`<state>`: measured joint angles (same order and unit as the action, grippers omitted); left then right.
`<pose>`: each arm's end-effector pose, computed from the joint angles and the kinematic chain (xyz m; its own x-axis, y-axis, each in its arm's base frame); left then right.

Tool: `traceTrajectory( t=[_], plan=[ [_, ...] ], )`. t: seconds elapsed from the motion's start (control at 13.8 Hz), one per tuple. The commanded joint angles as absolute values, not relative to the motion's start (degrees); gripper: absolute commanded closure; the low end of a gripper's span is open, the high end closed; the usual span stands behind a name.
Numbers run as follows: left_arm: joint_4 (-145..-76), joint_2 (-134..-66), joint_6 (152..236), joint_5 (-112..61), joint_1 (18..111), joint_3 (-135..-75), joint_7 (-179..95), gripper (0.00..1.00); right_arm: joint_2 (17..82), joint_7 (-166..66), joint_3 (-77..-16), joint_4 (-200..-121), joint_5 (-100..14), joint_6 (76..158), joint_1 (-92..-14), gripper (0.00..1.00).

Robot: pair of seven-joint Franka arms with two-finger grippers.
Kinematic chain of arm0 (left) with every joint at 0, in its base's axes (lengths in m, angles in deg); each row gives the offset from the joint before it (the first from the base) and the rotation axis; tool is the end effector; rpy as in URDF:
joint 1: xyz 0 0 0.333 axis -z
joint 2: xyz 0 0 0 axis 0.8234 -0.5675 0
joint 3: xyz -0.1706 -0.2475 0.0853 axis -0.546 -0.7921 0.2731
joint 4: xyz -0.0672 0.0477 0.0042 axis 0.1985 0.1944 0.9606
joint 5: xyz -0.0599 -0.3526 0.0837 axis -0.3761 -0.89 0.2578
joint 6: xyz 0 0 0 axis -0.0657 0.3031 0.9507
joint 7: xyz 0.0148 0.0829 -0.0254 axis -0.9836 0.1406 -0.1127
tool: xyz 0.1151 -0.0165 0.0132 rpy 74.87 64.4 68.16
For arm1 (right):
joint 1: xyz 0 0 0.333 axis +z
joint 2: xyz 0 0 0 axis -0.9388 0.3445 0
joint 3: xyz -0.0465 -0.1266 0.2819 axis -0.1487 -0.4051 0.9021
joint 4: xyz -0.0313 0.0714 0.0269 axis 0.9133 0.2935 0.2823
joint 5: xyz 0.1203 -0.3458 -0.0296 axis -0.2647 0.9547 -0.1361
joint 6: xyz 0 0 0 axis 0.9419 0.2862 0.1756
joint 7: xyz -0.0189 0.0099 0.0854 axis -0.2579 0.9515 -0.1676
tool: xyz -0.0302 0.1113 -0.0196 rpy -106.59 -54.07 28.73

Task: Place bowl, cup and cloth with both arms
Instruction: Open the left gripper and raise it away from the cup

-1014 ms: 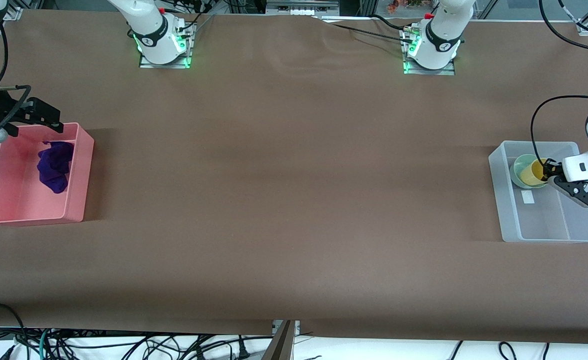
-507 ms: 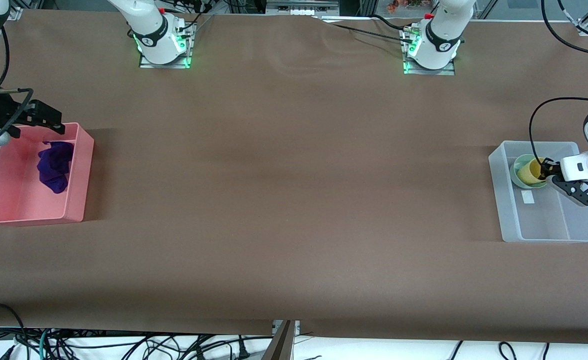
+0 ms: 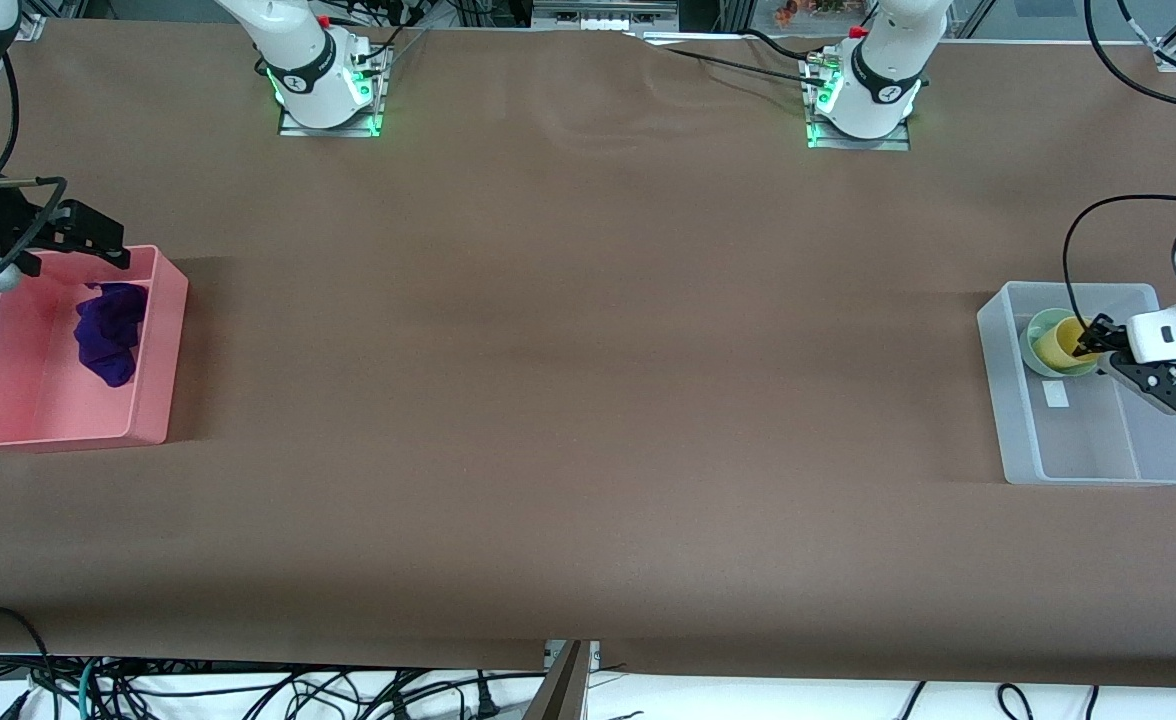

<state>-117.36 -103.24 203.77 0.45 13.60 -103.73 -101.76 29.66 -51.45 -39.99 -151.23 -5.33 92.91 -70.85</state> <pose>0.5396 0.2770 0.2525 0.7799 -0.6111 -0.1355 -0.6090 -0.7908 0.0613 0.5499 -0.0035 0.5797 0.9931 0.1097 -0.0420 0.1103 -0.9938 0.0119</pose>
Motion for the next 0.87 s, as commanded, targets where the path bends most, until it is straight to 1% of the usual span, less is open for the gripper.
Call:
traceTrajectory(
  t=[0.0,0.14,0.29,0.51,0.58,0.8],
  plan=[
    [-115.71,-96.94,194.91,-0.70,13.50,-107.33,-100.94,0.00,30.31,-51.20,-39.89,-149.67,-5.46,92.12,-70.81,0.00],
    [-114.92,-92.46,187.71,-0.70,13.50,-111.89,-94.11,0.00,30.31,-51.11,-39.72,-149.58,-5.38,92.12,-70.81,0.00],
    [-113.08,-88.93,179.98,-0.70,13.50,-118.13,-85.41,0.00,30.31,-51.11,-39.72,-149.58,-5.38,92.12,-70.81,0.00],
    [-107.55,-87.34,167.84,-0.70,13.50,-127.97,-71.44,0.00,30.31,-51.20,-39.80,-149.58,-5.38,92.12,-70.81,0.00],
    [-105.96,-87.34,165.46,-0.70,13.50,-130.61,-68.17,0.00,30.31,-51.20,-39.80,-149.58,-5.38,92.12,-70.81,0.00],
    [-103.76,-87.16,162.81,-0.79,13.50,-136.68,-61.84,0.00,30.31,-51.20,-39.80,-149.58,-5.29,92.20,-70.81,0.00]
  ],
)
